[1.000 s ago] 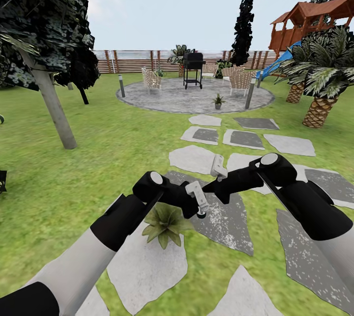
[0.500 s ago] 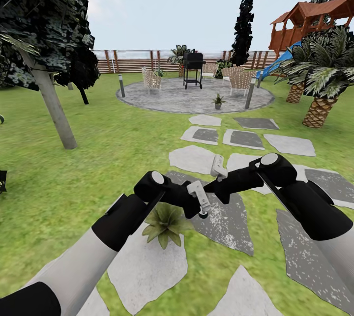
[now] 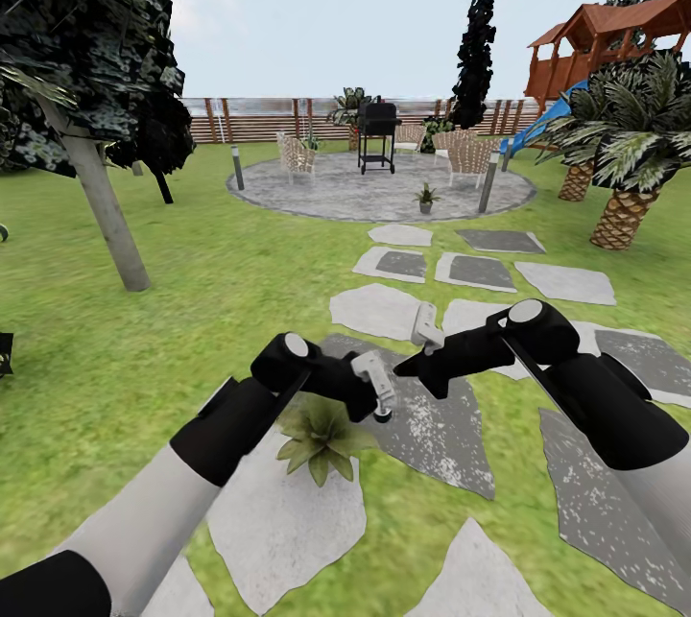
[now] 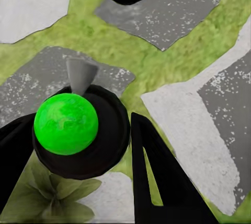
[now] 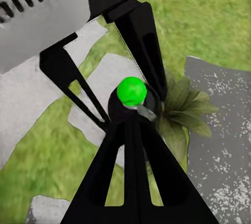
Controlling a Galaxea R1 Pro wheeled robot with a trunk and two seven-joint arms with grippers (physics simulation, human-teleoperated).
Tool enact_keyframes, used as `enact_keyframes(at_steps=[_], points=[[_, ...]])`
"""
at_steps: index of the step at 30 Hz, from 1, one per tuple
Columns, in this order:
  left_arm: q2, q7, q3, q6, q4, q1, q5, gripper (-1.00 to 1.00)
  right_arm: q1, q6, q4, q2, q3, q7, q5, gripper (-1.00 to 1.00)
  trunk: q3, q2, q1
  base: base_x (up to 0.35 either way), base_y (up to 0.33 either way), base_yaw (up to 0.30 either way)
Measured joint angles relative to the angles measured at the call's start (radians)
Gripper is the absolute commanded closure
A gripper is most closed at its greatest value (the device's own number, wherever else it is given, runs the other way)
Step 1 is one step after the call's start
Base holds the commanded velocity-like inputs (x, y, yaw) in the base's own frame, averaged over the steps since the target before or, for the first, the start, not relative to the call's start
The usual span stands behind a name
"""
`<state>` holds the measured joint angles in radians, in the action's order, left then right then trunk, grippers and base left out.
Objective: Pick up the pesticide atomizer in the garden and spray insectifuge to fully cover both potted plants in the garden.
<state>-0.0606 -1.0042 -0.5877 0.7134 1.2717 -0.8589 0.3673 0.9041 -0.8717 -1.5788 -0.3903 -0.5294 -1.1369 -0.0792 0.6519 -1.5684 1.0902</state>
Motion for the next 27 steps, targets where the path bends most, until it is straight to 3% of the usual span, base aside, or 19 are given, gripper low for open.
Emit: enact_keyframes(at_steps=[3,10,12,14,17,18,20,22,25,27], points=[[0.028,0.000,0.005,-0.001,-0.013,0.001,0.015,1.00,-0.001,0.000,0.000,0.000,0.000,0.000,0.000,1.00,0.000,0.000,0.000,0.000,0.000,0.000],[0.141,0.001,0.024,-0.006,-0.053,0.012,0.038,1.00,-0.005,0.000,0.000,-0.004,-0.001,0.000,0.000,1.00,0.000,0.000,0.000,0.000,0.000,0.000],[0.167,0.002,0.048,-0.005,-0.060,0.024,0.035,1.00,-0.008,0.000,-0.001,-0.007,-0.001,0.000,0.000,1.00,0.000,0.000,0.000,0.000,0.000,0.000],[0.191,0.003,0.098,-0.005,-0.065,0.042,0.039,1.00,-0.020,0.000,-0.001,-0.019,0.000,0.002,-0.001,1.00,0.000,0.000,0.000,0.000,0.000,0.000],[0.205,0.004,0.147,-0.002,-0.065,0.059,0.037,1.00,-0.054,0.000,-0.002,-0.038,0.005,0.005,-0.002,1.00,0.000,0.000,0.000,0.000,0.000,0.000],[0.214,0.004,0.186,-0.002,-0.065,0.070,0.040,1.00,-0.083,0.001,-0.002,-0.053,0.014,0.009,-0.005,1.00,0.000,0.000,0.000,0.000,0.000,0.000],[0.235,0.004,0.272,0.008,-0.065,0.092,0.041,1.00,-0.154,0.004,-0.002,-0.082,0.065,0.030,-0.039,1.00,0.000,0.000,0.000,0.000,0.000,0.000],[0.247,0.004,0.314,0.029,-0.065,0.102,0.038,1.00,-0.200,0.006,-0.002,-0.090,0.105,0.048,-0.076,1.00,0.000,0.000,0.000,0.000,0.000,0.000],[0.285,0.004,0.390,0.081,-0.065,0.117,0.040,1.00,-0.303,0.007,-0.002,-0.093,0.234,0.118,-0.172,1.00,0.000,0.000,0.000,0.000,0.000,0.000],[0.298,0.004,0.426,0.116,-0.065,0.121,0.038,1.00,-0.357,0.005,-0.001,-0.085,0.302,0.173,-0.203,1.00,0.000,0.000,0.000,0.000,0.000,0.000]])
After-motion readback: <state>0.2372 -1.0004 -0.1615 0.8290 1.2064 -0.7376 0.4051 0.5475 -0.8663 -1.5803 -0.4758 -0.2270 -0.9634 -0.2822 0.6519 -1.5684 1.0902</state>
